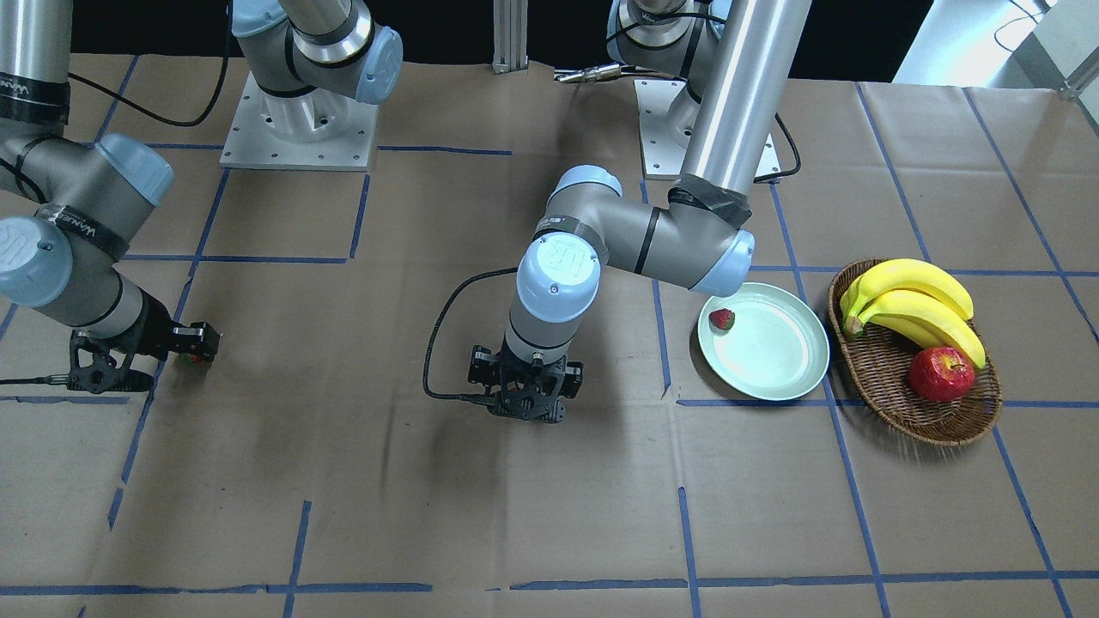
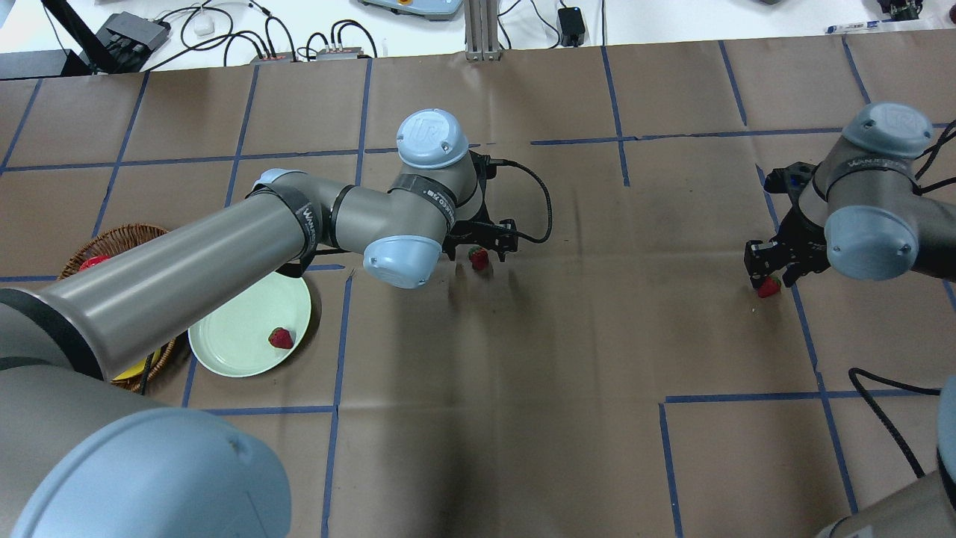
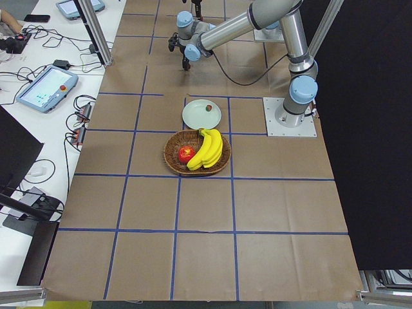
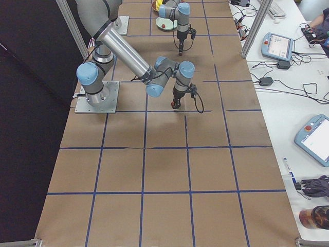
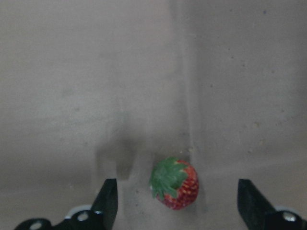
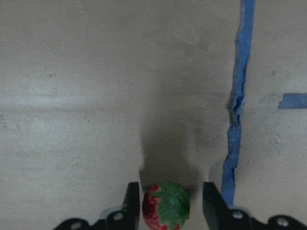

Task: Collect all strawberries into plate
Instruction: 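Carry the strawberry to the plate with the left gripper while the right carries another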

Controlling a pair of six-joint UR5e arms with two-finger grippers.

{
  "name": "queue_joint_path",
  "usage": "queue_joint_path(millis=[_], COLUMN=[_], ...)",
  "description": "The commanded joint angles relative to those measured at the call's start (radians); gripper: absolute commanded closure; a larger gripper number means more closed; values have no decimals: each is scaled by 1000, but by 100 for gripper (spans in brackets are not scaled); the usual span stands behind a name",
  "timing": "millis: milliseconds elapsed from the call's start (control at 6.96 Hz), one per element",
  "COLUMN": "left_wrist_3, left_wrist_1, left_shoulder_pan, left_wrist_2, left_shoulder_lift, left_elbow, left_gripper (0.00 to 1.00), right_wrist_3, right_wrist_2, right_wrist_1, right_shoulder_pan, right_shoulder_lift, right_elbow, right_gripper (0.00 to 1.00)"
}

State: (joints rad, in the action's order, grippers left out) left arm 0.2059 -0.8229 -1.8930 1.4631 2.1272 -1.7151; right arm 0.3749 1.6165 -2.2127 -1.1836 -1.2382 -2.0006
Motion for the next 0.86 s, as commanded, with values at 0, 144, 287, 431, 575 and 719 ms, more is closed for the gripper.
queue_joint_path(millis=[0, 144, 287, 431, 575, 719], left_wrist_3=[1, 1, 1, 0, -23, -107], left_wrist_1=[8, 8, 8, 8, 1, -28], left_shoulder_pan=[0, 0, 0, 0, 3, 26], left_wrist_2=[2, 0, 3, 5, 6, 107], left_shoulder_lift=[8, 10, 8, -1, -39, -100], left_elbow=[0, 0, 0, 0, -21, -40], left_gripper=[26, 58, 88, 100, 100, 100], right_wrist_3=[-2, -4, -7, -8, -17, -104], right_wrist_2=[-3, -3, -3, -1, -4, -3], right_wrist_1=[4, 10, 43, 120, 201, 240], right_shoulder_pan=[-2, -5, -10, -20, -45, -118], right_shoulder_lift=[-3, -4, -16, -15, -7, 0], right_elbow=[17, 34, 69, 145, 226, 277], right_gripper=[82, 82, 82, 82, 82, 82])
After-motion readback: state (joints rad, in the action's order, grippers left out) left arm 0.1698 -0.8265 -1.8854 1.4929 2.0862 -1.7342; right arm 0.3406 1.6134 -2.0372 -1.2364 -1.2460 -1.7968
